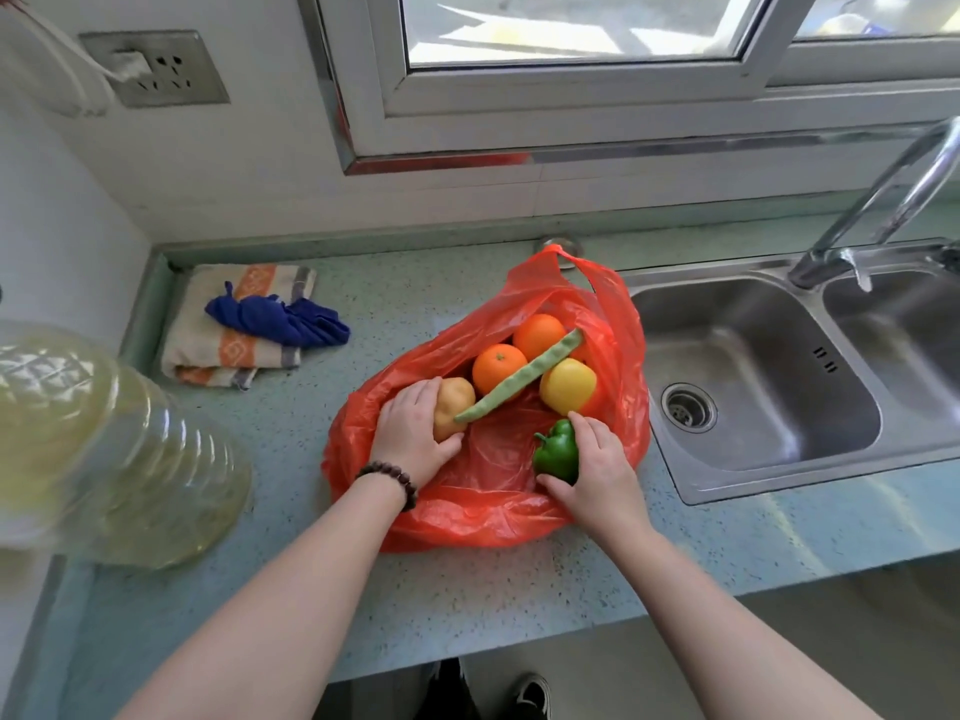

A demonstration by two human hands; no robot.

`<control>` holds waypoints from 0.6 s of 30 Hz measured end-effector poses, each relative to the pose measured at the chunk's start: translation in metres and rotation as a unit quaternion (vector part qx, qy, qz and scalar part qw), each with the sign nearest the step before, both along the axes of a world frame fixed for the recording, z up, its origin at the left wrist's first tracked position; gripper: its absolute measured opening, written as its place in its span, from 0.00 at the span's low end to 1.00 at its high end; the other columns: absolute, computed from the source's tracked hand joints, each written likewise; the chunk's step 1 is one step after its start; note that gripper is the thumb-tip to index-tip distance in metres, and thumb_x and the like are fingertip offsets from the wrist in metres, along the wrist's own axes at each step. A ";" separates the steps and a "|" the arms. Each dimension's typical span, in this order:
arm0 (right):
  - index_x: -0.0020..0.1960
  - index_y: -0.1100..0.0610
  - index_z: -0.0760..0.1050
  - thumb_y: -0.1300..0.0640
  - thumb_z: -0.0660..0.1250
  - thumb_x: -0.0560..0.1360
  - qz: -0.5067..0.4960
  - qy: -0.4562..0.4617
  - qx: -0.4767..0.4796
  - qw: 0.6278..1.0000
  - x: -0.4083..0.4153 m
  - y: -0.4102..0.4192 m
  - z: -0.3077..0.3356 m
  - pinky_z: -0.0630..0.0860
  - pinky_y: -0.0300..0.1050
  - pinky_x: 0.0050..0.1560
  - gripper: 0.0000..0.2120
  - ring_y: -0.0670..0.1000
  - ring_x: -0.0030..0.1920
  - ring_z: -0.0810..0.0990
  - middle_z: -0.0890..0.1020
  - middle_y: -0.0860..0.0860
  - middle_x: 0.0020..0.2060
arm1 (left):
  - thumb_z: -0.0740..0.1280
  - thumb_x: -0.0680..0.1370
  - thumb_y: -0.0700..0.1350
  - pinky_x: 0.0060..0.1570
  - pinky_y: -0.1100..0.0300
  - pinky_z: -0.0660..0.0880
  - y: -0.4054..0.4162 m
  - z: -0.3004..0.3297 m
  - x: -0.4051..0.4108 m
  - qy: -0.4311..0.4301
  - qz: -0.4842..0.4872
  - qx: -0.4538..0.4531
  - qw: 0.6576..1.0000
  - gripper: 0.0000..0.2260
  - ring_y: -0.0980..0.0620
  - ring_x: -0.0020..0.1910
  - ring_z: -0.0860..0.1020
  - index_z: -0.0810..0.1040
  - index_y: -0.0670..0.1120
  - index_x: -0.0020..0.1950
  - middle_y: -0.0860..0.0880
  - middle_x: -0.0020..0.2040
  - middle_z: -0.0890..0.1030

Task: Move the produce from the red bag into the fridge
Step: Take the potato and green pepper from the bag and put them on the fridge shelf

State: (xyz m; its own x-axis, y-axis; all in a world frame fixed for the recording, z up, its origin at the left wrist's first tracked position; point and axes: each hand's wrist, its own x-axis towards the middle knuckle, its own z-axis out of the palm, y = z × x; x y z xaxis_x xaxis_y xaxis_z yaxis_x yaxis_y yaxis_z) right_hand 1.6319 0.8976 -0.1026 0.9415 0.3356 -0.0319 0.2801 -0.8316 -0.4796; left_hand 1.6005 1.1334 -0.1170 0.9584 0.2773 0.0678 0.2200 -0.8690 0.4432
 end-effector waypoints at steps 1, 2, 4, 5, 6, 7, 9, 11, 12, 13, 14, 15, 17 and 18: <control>0.73 0.55 0.59 0.46 0.74 0.65 -0.001 -0.004 0.004 1.000 -0.001 0.000 0.002 0.63 0.46 0.69 0.42 0.52 0.68 0.64 0.67 0.51 0.68 | 0.72 0.69 0.54 0.68 0.54 0.61 0.000 0.003 -0.003 -0.008 0.004 -0.007 1.000 0.34 0.49 0.68 0.66 0.65 0.45 0.71 0.47 0.68 0.70; 0.73 0.55 0.59 0.46 0.74 0.65 -0.002 -0.007 0.010 1.000 -0.002 0.001 0.004 0.63 0.46 0.68 0.42 0.52 0.68 0.65 0.67 0.51 0.68 | 0.72 0.69 0.53 0.68 0.54 0.61 0.000 0.006 -0.007 -0.017 0.009 -0.014 1.000 0.34 0.49 0.68 0.67 0.66 0.45 0.71 0.47 0.68 0.70; 0.73 0.55 0.59 0.46 0.74 0.66 -0.003 -0.015 0.023 1.000 -0.004 0.002 0.009 0.64 0.46 0.68 0.41 0.52 0.68 0.65 0.67 0.51 0.67 | 0.72 0.69 0.53 0.68 0.54 0.62 0.000 0.016 -0.014 -0.039 0.021 -0.030 0.999 0.34 0.48 0.67 0.68 0.66 0.43 0.70 0.46 0.67 0.71; 0.72 0.54 0.59 0.46 0.74 0.66 -0.005 -0.019 0.031 0.999 -0.004 0.003 0.013 0.65 0.46 0.67 0.41 0.52 0.67 0.65 0.67 0.50 0.67 | 0.73 0.68 0.52 0.68 0.55 0.63 0.000 0.022 -0.018 -0.053 0.027 -0.037 0.998 0.34 0.48 0.67 0.68 0.66 0.43 0.70 0.46 0.67 0.71; 0.72 0.54 0.59 0.46 0.74 0.66 -0.008 -0.024 0.041 0.999 -0.005 0.004 0.017 0.65 0.47 0.67 0.41 0.52 0.67 0.66 0.67 0.50 0.67 | 0.73 0.68 0.52 0.67 0.55 0.64 0.000 0.028 -0.021 -0.067 0.033 -0.044 0.996 0.34 0.48 0.66 0.69 0.66 0.42 0.70 0.45 0.67 0.71; 0.72 0.54 0.59 0.46 0.74 0.66 -0.011 -0.029 0.051 0.998 -0.006 0.006 0.022 0.66 0.47 0.67 0.41 0.52 0.67 0.66 0.67 0.51 0.67 | 0.73 0.69 0.52 0.67 0.55 0.64 -0.001 0.034 -0.023 -0.081 0.038 -0.048 0.995 0.34 0.47 0.66 0.69 0.67 0.42 0.70 0.45 0.66 0.72; 0.72 0.55 0.60 0.45 0.74 0.66 -0.018 -0.041 0.072 0.996 -0.007 0.008 0.032 0.66 0.47 0.66 0.41 0.52 0.67 0.66 0.68 0.51 0.67 | 0.73 0.69 0.52 0.67 0.55 0.65 -0.004 0.047 -0.027 -0.104 0.039 -0.056 0.992 0.33 0.47 0.66 0.69 0.66 0.43 0.70 0.45 0.66 0.72; 0.71 0.55 0.61 0.45 0.74 0.66 -0.028 -0.057 0.092 0.994 -0.008 0.008 0.043 0.66 0.47 0.66 0.40 0.53 0.67 0.67 0.69 0.52 0.66 | 0.73 0.69 0.52 0.67 0.54 0.66 -0.008 0.061 -0.027 -0.120 0.029 -0.062 0.990 0.33 0.47 0.65 0.70 0.66 0.43 0.70 0.45 0.66 0.71; 0.71 0.55 0.62 0.46 0.75 0.65 -0.034 -0.066 0.100 0.992 -0.009 0.007 0.048 0.67 0.47 0.65 0.40 0.53 0.66 0.67 0.69 0.52 0.66 | 0.73 0.69 0.52 0.66 0.54 0.66 -0.012 0.067 -0.025 -0.125 0.020 -0.065 0.990 0.34 0.47 0.65 0.70 0.66 0.43 0.70 0.45 0.66 0.72; 0.71 0.55 0.62 0.46 0.75 0.65 -0.042 -0.074 0.108 0.991 -0.009 0.005 0.054 0.67 0.47 0.65 0.40 0.53 0.66 0.68 0.69 0.52 0.65 | 0.73 0.69 0.52 0.66 0.54 0.67 -0.017 0.074 -0.023 -0.131 0.010 -0.067 0.989 0.34 0.47 0.65 0.70 0.66 0.43 0.70 0.45 0.66 0.72; 0.71 0.55 0.62 0.46 0.75 0.65 -0.052 -0.081 0.116 0.989 -0.010 0.001 0.059 0.67 0.47 0.65 0.40 0.53 0.66 0.68 0.69 0.53 0.65 | 0.73 0.68 0.52 0.66 0.54 0.67 -0.022 0.080 -0.021 -0.136 -0.001 -0.067 0.988 0.34 0.47 0.64 0.70 0.66 0.42 0.70 0.44 0.65 0.72; 0.71 0.56 0.62 0.46 0.75 0.65 -0.064 -0.087 0.124 0.986 -0.011 -0.003 0.064 0.67 0.47 0.65 0.40 0.53 0.66 0.68 0.69 0.53 0.65 | 0.73 0.68 0.52 0.66 0.54 0.67 -0.028 0.085 -0.018 -0.141 -0.012 -0.068 0.988 0.34 0.46 0.64 0.71 0.67 0.42 0.69 0.44 0.65 0.72; 0.71 0.56 0.62 0.46 0.75 0.65 -0.088 -0.094 0.140 0.982 -0.013 -0.015 0.072 0.66 0.46 0.65 0.40 0.53 0.66 0.68 0.69 0.53 0.65 | 0.74 0.68 0.51 0.66 0.54 0.67 -0.042 0.094 -0.012 -0.150 -0.036 -0.068 0.986 0.33 0.45 0.64 0.70 0.67 0.41 0.69 0.43 0.65 0.72; 0.71 0.56 0.62 0.47 0.75 0.65 -0.100 -0.098 0.145 0.979 -0.014 -0.024 0.076 0.66 0.45 0.65 0.40 0.53 0.65 0.68 0.69 0.54 0.64 | 0.74 0.68 0.51 0.67 0.54 0.66 -0.049 0.097 -0.008 -0.155 -0.050 -0.067 0.984 0.33 0.45 0.64 0.70 0.67 0.40 0.68 0.42 0.64 0.73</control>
